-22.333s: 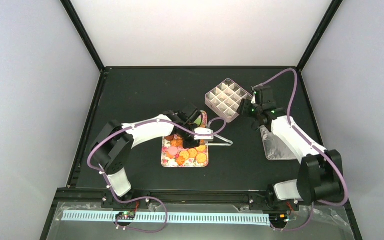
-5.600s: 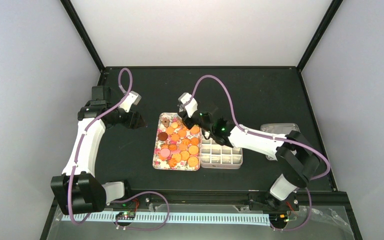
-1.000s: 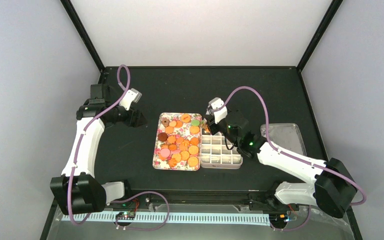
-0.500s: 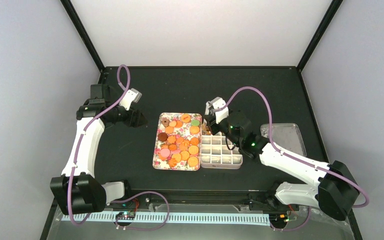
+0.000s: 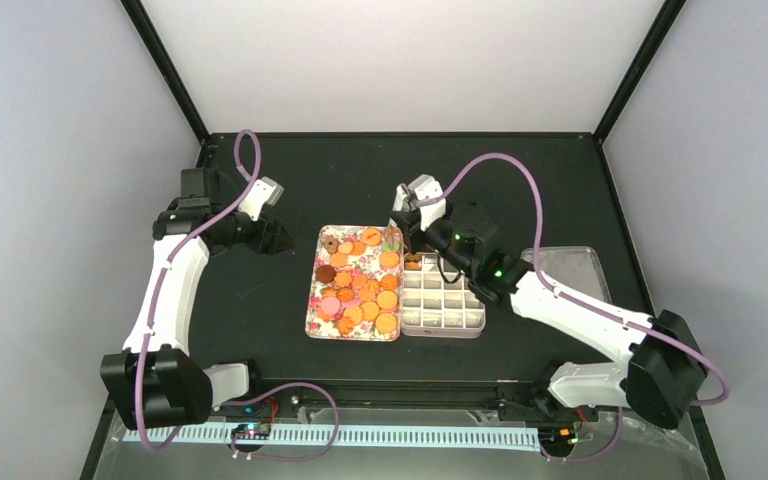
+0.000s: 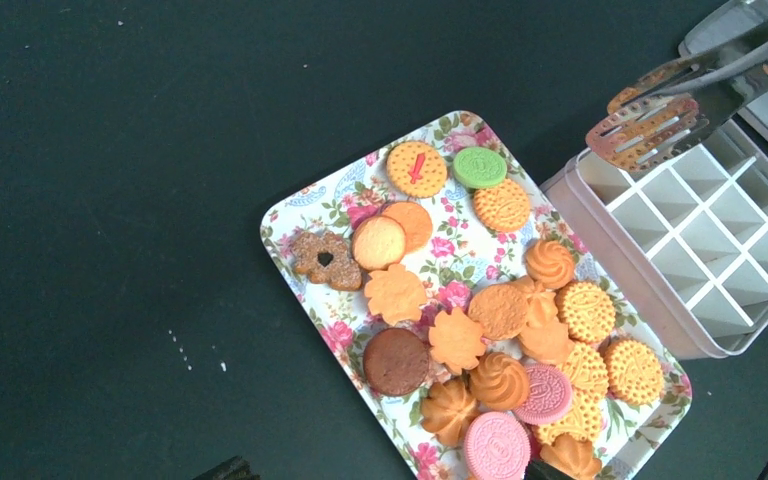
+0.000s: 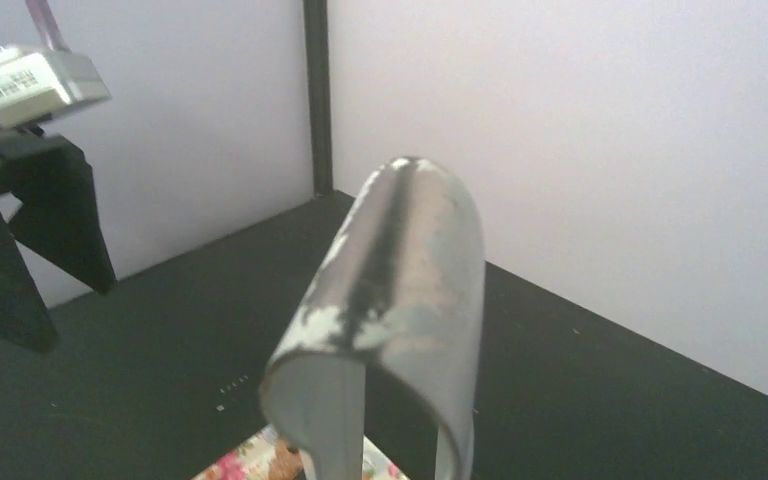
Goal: Pack the cookies
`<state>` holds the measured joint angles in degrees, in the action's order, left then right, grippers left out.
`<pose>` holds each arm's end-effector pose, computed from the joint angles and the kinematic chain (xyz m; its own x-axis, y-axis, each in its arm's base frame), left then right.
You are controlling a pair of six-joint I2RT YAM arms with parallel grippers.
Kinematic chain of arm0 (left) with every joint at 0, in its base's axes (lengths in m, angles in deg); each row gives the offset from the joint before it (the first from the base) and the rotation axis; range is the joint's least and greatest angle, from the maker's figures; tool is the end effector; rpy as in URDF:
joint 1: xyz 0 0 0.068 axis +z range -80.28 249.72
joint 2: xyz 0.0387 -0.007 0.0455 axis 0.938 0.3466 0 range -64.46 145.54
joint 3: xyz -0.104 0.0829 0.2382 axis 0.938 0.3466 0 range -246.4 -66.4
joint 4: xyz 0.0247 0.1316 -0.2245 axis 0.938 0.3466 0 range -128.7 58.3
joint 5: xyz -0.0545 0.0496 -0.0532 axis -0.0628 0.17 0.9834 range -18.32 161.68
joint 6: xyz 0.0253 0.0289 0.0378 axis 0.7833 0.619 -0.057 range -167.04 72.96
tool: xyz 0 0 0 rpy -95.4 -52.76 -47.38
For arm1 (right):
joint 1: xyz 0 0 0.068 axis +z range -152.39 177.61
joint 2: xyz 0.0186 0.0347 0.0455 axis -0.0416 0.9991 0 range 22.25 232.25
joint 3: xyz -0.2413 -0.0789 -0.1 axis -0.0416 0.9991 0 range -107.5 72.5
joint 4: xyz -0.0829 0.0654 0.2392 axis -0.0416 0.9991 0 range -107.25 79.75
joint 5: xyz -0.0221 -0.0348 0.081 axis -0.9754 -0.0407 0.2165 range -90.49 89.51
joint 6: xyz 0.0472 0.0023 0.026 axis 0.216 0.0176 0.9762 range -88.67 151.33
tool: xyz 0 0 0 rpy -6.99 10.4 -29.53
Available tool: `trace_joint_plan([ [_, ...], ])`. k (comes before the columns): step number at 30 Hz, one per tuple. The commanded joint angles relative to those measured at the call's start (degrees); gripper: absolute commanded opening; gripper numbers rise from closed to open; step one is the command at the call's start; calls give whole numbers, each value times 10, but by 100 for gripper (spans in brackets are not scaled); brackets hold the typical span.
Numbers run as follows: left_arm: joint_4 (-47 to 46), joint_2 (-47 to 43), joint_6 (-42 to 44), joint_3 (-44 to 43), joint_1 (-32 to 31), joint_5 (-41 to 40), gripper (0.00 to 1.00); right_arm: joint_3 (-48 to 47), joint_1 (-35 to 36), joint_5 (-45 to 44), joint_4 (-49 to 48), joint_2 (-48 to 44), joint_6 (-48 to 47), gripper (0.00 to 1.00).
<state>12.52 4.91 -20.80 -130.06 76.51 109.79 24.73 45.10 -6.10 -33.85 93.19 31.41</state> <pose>0.2333 0.0056 0.3104 -0.6396 0.2742 -0.7181 0.5845 0.7803 -0.2226 0.1994 0.2125 0.3093 -0.0783 -0.0833 -0.9934 -0.6678 0.7443 -0.0098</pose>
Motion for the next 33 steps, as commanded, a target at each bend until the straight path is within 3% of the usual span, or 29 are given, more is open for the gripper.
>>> trace_joint_plan([
  [1, 21, -2, 7, -21, 4, -16, 71, -41, -2, 48, -60, 44, 15, 28],
  [7, 24, -5, 12, -9, 6, -40, 71, -117, 10, 91, -92, 144, 33, 28],
  [18, 21, 4, 49, 18, 63, -58, 71, -247, 24, 80, -85, 314, 26, 28],
  [33, 12, 3, 44, 27, 69, -36, 72, -269, 22, 47, -65, 388, 29, 33],
])
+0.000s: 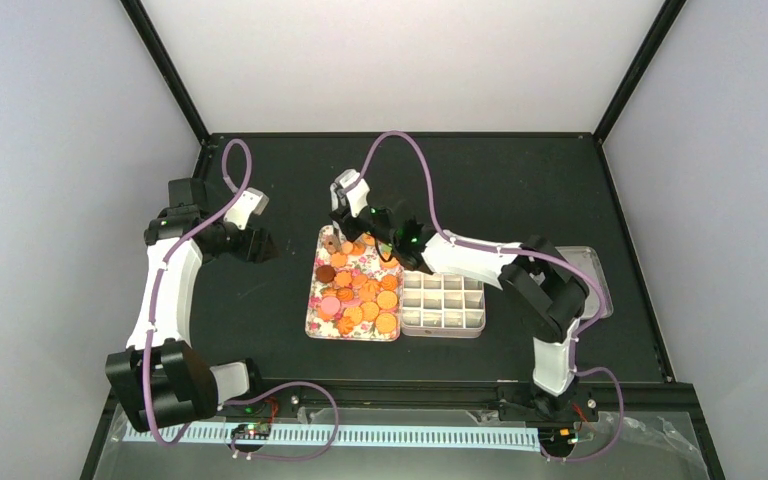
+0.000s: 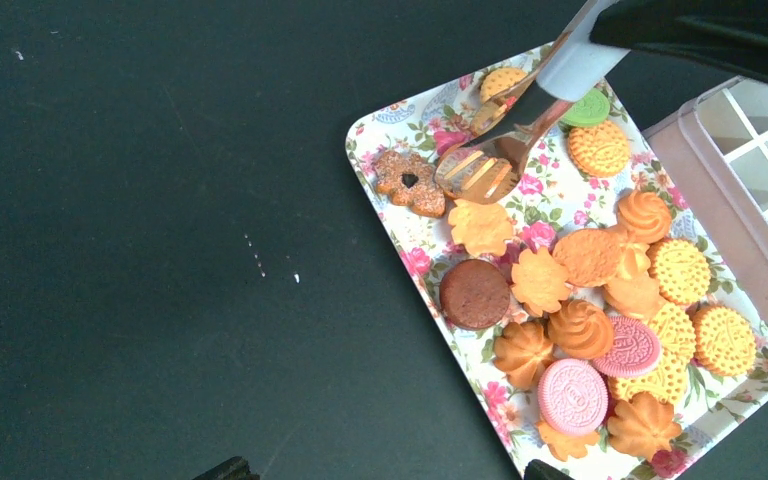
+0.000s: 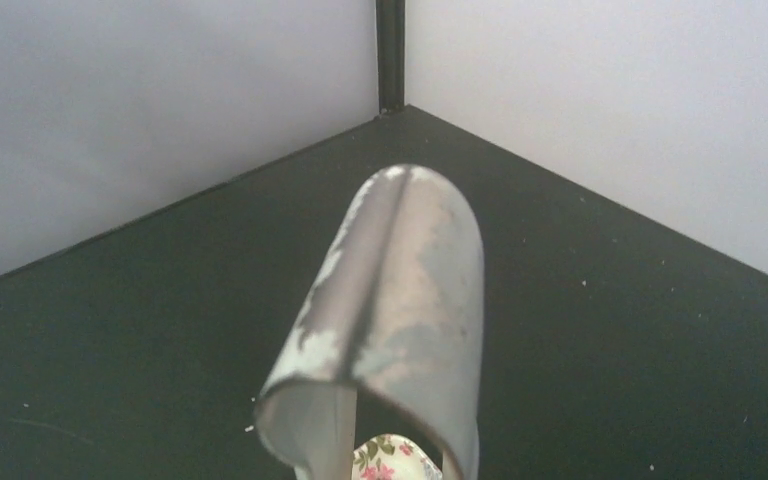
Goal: Pack the cookies
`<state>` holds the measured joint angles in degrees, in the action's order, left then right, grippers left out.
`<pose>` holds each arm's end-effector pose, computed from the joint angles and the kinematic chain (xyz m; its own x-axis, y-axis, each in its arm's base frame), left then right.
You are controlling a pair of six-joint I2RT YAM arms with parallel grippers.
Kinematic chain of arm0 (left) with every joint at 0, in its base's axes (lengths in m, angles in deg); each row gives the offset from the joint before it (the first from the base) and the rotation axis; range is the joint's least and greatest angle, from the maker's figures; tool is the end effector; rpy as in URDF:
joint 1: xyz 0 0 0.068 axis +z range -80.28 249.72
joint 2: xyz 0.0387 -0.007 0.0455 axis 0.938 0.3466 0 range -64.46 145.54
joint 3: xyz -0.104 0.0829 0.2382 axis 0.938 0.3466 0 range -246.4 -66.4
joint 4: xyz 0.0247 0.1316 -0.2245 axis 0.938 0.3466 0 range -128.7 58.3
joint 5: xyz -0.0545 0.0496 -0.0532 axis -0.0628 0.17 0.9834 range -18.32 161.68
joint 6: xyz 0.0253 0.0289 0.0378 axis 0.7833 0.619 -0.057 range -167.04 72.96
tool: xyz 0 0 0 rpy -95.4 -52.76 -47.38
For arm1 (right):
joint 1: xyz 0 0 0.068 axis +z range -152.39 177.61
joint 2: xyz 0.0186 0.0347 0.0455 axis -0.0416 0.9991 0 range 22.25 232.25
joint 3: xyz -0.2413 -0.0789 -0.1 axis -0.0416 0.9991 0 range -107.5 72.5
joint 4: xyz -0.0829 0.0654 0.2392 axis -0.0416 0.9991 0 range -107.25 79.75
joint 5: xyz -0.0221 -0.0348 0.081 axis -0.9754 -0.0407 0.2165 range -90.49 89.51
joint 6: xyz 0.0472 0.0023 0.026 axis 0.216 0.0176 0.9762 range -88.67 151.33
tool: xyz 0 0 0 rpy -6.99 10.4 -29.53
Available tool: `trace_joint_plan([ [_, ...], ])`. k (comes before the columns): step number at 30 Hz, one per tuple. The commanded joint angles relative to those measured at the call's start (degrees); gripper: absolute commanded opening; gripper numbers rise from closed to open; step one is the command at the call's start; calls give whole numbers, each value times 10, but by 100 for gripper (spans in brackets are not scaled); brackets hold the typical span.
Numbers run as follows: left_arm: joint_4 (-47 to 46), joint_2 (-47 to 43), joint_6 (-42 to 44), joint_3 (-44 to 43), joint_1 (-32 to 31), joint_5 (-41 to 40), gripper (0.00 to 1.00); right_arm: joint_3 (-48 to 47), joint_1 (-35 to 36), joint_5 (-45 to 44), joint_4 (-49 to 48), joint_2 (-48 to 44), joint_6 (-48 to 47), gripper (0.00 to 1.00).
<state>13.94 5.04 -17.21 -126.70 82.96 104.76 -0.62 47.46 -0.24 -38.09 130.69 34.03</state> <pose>0.2263 0.0332 0.2893 -0.7152 0.2599 -0.6488 0.4780 0.8592 -0.1827 0.2863 0.3397 0.2439 -0.1972 -0.1607 -0.9671 -0.7585 0.6500 0.0467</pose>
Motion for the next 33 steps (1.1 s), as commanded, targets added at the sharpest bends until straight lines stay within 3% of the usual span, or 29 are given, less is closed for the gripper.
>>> trace_joint_plan([
  [1, -2, 1, 9, -6, 5, 14, 72, -17, -1, -9, -24, 16, 7, 33],
  [8, 0, -4, 11, -4, 5, 14, 72, -18, -1, -1, -28, 20, 28, 28],
  [14, -1, -4, 9, -5, 5, 18, 72, -7, -1, -7, -35, 4, 43, 7],
  [19, -1, -8, 9, -2, 5, 19, 72, -3, -1, -1, -42, -9, 52, 1],
  [25, 0, -10, 9, -3, 6, 21, 72, 2, 0, 9, -43, -36, 50, 2],
  [33, 1, -12, 9, -5, 5, 24, 72, 26, 22, 1, -46, -47, 41, 19],
])
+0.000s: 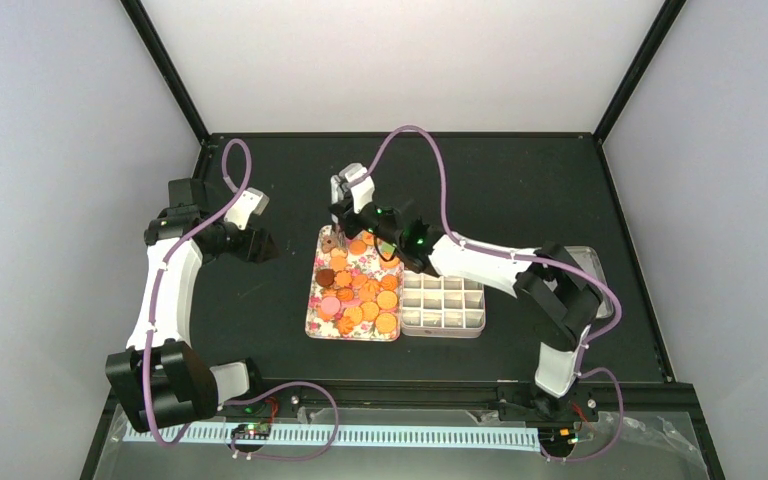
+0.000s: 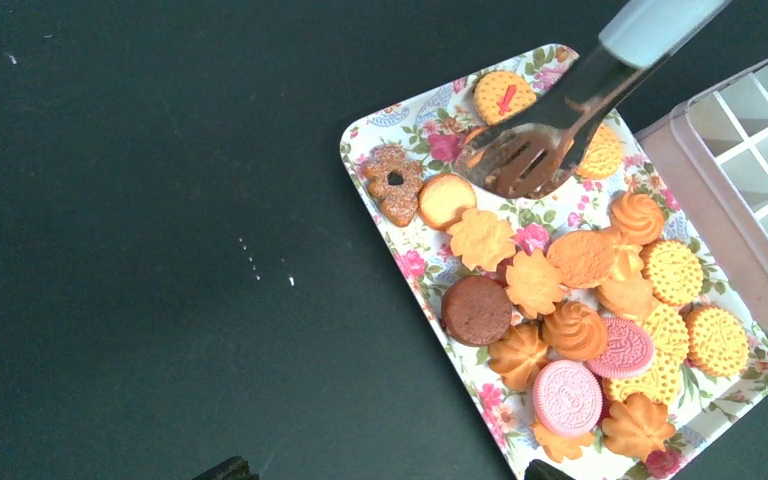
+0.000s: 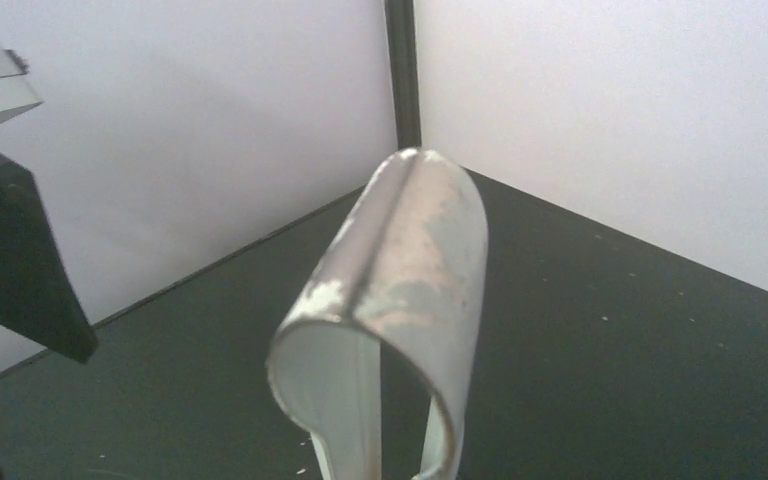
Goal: Pack the cookies
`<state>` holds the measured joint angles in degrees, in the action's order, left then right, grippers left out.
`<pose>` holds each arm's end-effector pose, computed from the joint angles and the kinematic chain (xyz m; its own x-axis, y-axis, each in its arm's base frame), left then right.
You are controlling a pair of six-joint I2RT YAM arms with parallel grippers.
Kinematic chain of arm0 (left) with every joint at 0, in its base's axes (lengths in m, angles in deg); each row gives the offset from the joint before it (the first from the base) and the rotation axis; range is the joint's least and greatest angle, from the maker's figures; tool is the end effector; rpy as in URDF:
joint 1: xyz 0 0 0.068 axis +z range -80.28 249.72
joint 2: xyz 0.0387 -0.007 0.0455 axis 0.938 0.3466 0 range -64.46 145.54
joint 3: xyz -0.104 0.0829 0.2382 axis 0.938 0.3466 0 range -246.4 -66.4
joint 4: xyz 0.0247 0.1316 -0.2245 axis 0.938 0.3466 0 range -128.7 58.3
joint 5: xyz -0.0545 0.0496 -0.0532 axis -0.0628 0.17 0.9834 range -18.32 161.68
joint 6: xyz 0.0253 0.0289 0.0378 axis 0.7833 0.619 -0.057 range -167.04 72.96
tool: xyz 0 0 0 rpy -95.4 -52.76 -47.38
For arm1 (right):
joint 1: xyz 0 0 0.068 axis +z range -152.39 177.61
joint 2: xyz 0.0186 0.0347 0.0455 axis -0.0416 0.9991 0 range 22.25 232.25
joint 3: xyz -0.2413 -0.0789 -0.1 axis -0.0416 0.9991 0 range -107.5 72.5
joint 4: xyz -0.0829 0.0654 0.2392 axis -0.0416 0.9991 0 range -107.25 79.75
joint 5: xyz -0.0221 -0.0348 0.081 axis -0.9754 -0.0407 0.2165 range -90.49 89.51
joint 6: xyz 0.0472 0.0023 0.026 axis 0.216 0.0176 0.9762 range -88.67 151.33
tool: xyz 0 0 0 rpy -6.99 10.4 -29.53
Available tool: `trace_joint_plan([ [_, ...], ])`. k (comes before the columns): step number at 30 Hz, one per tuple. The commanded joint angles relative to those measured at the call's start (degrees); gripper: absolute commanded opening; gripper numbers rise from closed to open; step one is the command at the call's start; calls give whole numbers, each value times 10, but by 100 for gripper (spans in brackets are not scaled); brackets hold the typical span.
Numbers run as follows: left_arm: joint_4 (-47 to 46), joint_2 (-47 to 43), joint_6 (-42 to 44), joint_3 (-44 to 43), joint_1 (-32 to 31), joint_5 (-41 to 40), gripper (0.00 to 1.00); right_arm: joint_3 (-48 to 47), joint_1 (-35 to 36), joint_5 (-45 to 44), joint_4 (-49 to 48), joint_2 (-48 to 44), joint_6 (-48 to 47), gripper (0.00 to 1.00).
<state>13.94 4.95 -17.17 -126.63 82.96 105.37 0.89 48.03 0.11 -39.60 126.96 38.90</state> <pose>0.2259 0.0328 0.2895 -0.7120 0.2582 -0.6530 0.4832 0.8549 -0.1888 0.2754 0.3338 0.2649 -0.2202 -0.0596 -0.9736 -0.7547 0.6428 0.1313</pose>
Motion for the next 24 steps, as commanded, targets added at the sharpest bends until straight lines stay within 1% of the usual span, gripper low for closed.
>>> trace_joint_plan([
  [1, 2, -12, 9, -5, 5, 18, 72, 13, 22, -7, -31, -7, -9, 21],
  [4, 4, -13, 12, -5, 5, 18, 72, 18, 29, -15, -34, 1, -8, 28],
  [11, 7, -13, 12, -6, 5, 23, 72, 25, 36, -30, -33, 16, -19, 37],
  [19, 11, -13, 15, -6, 5, 27, 72, 30, 36, -61, -41, 33, -17, 37],
  [24, 11, -15, 18, -1, 5, 27, 71, 27, 36, -81, -48, 43, -11, 34],
])
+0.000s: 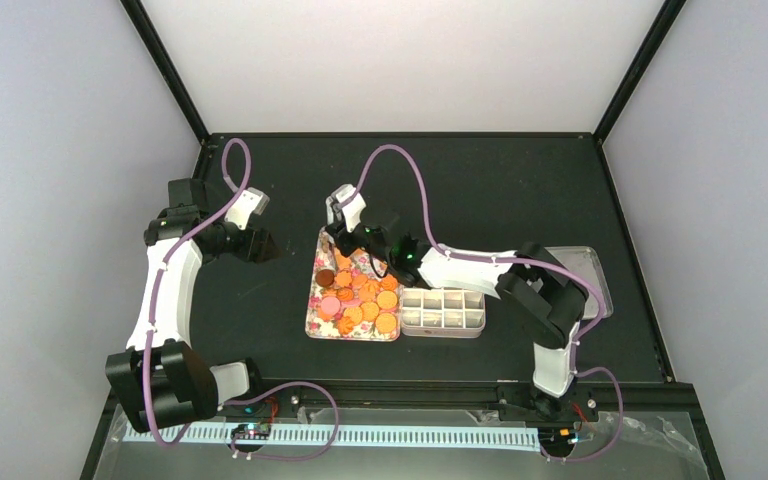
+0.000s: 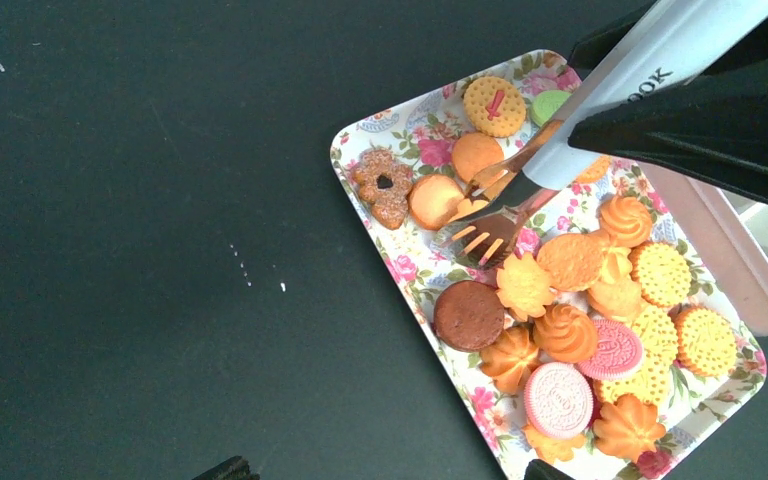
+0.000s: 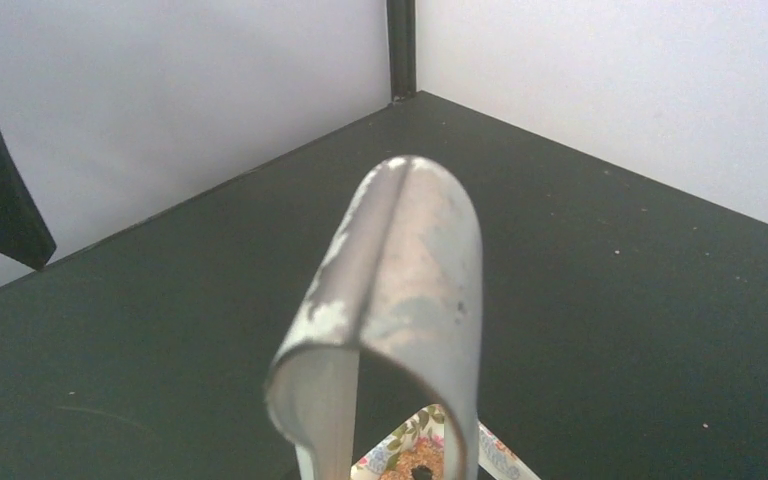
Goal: Pack the cookies
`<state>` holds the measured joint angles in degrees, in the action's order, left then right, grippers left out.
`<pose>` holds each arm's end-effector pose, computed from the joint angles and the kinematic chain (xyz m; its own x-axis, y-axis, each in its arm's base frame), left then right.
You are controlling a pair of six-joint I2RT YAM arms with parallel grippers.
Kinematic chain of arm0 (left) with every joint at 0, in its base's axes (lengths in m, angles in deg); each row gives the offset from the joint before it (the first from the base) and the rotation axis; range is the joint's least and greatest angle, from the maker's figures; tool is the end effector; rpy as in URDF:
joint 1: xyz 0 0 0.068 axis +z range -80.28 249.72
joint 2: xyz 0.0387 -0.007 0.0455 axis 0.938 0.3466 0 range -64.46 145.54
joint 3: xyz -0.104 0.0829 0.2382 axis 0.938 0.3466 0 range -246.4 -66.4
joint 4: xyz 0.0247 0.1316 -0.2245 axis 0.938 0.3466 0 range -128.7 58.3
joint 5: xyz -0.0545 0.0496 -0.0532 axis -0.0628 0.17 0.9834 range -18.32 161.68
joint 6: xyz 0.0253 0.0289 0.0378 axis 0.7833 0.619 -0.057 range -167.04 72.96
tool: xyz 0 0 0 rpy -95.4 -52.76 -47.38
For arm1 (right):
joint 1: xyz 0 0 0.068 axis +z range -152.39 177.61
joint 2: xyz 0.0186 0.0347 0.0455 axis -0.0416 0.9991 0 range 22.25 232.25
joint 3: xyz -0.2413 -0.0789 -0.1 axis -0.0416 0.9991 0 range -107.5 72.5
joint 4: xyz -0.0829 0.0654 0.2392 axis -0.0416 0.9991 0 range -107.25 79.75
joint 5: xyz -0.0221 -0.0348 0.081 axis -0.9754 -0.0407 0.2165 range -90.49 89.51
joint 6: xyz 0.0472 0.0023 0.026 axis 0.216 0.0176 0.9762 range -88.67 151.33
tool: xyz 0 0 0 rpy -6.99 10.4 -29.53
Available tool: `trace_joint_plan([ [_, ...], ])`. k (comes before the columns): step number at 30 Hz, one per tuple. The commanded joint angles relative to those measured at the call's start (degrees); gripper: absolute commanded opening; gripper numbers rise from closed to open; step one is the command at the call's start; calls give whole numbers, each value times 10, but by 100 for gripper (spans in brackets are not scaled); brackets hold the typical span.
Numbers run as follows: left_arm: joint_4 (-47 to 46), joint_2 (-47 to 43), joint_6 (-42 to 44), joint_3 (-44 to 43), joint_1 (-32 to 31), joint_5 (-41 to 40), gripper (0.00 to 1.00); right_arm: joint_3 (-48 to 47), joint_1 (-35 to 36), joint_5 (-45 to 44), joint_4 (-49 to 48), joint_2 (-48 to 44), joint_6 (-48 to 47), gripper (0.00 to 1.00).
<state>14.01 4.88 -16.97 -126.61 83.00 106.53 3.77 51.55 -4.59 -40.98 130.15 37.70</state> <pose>0.2255 0.0322 0.2899 -0.7055 0.2560 -0.6608 0.4940 0.8463 -0.1995 0.2578 0.3498 0.2274 -0.2407 -0.1426 -0.9601 -0.7436 0.6629 0.0880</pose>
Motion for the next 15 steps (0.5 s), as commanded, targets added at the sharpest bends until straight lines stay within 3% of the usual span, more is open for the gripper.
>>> trace_joint_plan([
  [1, 11, -13, 16, -1, 5, 16, 71, -1, 1, -37, -36, 11, 2, 32],
  [9, 9, -10, 14, -5, 4, 21, 71, 24, 1, -45, -34, -16, 3, 16],
  [15, 9, -10, 13, -4, 4, 24, 71, 38, 1, -42, -29, -59, -5, 15],
])
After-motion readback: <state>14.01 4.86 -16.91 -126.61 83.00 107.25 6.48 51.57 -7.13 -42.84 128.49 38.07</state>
